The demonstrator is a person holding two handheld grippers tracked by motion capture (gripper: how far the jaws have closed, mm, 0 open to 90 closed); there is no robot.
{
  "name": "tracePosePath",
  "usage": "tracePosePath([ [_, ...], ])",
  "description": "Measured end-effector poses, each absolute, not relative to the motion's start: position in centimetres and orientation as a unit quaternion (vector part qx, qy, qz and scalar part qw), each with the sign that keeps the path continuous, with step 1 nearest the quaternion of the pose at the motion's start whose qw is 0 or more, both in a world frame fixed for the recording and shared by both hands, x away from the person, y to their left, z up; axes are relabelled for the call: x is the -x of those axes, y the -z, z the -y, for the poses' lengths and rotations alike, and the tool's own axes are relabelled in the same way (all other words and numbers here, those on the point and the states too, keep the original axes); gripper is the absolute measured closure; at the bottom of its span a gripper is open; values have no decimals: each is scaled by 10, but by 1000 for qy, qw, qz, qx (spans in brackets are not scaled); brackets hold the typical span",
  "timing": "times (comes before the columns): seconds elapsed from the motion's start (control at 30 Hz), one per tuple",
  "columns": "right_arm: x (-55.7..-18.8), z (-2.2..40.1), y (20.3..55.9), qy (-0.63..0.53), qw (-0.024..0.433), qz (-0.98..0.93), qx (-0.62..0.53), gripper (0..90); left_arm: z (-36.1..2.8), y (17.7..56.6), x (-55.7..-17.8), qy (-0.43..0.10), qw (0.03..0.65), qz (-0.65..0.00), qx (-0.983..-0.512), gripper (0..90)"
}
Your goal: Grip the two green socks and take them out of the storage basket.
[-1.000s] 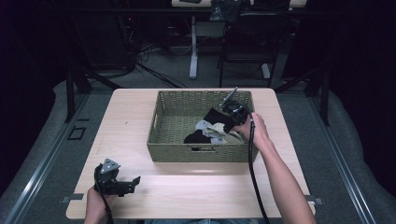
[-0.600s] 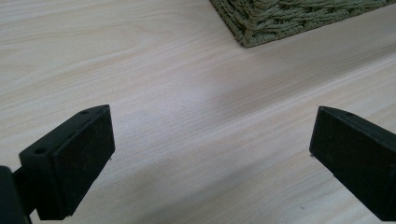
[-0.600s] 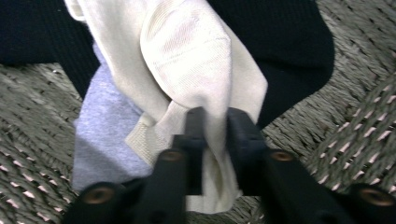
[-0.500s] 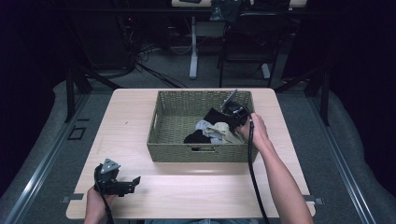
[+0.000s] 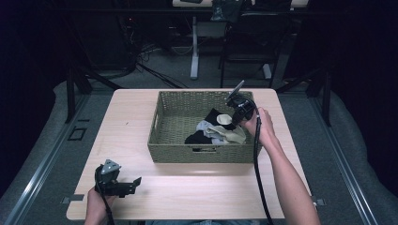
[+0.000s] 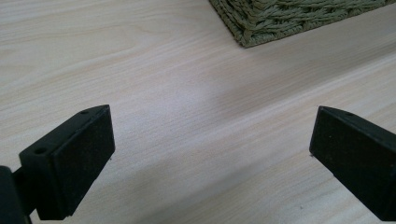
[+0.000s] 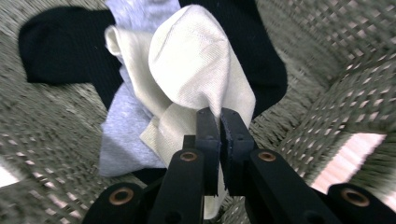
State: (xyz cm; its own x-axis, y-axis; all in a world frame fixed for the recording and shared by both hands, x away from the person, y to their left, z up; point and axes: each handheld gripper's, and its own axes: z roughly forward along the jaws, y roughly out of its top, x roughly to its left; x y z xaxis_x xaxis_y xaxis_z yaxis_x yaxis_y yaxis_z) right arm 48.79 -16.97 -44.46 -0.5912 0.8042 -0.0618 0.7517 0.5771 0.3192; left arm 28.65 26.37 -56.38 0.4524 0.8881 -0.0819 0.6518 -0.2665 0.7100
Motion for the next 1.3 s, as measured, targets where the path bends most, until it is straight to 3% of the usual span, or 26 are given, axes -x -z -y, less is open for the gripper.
tracePosePath([
  [1.3,-474,155,345,-178,132,-883,-415,876,-262,564,-288,-165,350,-494,-778,1],
])
